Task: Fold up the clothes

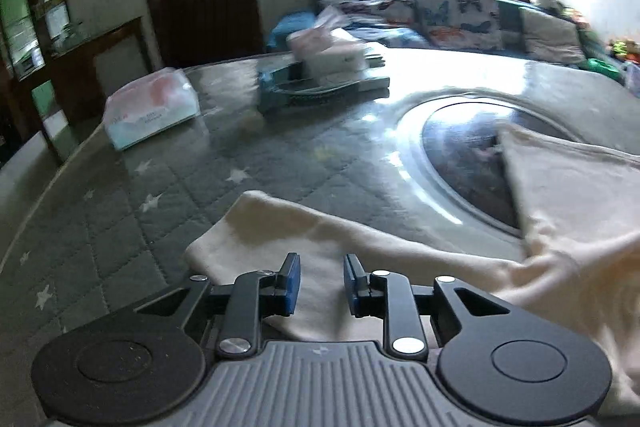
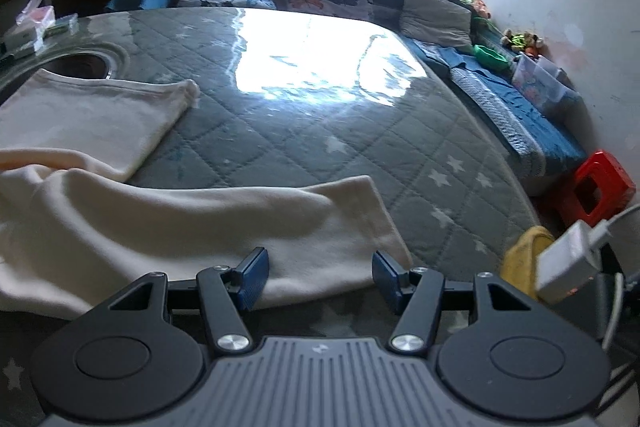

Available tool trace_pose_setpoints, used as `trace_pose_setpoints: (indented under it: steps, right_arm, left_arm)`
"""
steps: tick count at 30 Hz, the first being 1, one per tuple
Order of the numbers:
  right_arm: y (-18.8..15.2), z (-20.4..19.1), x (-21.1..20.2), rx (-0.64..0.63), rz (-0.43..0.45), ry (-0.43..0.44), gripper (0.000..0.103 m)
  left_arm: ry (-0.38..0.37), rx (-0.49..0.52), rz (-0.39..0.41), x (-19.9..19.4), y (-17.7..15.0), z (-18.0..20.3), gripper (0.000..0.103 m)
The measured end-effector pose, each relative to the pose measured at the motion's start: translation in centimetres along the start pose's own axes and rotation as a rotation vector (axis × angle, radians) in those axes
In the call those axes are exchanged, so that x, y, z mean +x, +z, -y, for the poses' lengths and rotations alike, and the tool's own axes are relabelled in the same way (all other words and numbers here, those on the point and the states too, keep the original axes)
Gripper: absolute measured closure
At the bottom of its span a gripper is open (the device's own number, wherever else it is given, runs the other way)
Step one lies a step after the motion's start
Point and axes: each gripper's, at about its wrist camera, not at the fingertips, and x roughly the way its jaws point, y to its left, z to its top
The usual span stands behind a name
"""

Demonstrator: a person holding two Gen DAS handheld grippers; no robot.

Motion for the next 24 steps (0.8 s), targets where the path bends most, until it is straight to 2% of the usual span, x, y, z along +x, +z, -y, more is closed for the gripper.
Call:
trace_pose_setpoints:
  steps: [2, 4, 9, 11, 13, 15, 19, 24]
  right_arm:
    - [0.1, -0.2, -0.3, -0.008, 0.012, 0.009, 0.045]
    - [0.3, -0.5, -0.8, -0.013, 0.026, 0.032, 0.045]
    - [1.5, -3.2, -2.7, -0.069, 0.079, 0.179, 0.045]
    - [1.9, -4.4, -3.6, -0.104, 0.094, 0.249, 0.045]
    - [2.1, -5.6, -4.2, -0.138, 0.105, 0.305, 0.045]
    - [2.5, -7.1, -4.9, -0.181, 0.112, 0.366, 0.045]
    - [2.7, -9.9, -6.0, -0.246, 0.114, 0.472, 0.046]
    - [2.9, -11.6, -7.0, -0.311, 0.132, 0.513, 0.046]
  left_arm:
    - [-0.037, 0.034, 0.024, -1.6, 0.0, 1.0, 0.073]
    - [-0.11, 0.058, 0.037, -2.8, -0.1, 2.3, 0.072]
    - [-0.326, 0.16, 0.052, -5.9, -0.7, 6.2, 0.067]
    - [-0.41, 0.201, 0.047, -7.0, -0.9, 7.9, 0.061]
    - [-0.474, 0.239, 0.052, -7.8, -1.2, 9.4, 0.055]
    - [-0.519, 0.288, 0.058, -8.3, -1.5, 11.2, 0.054]
    - [-0.522, 0.378, 0.073, -7.9, -2.1, 13.9, 0.054]
    - [-0.518, 0.445, 0.072, -6.6, -2.9, 15.6, 0.057]
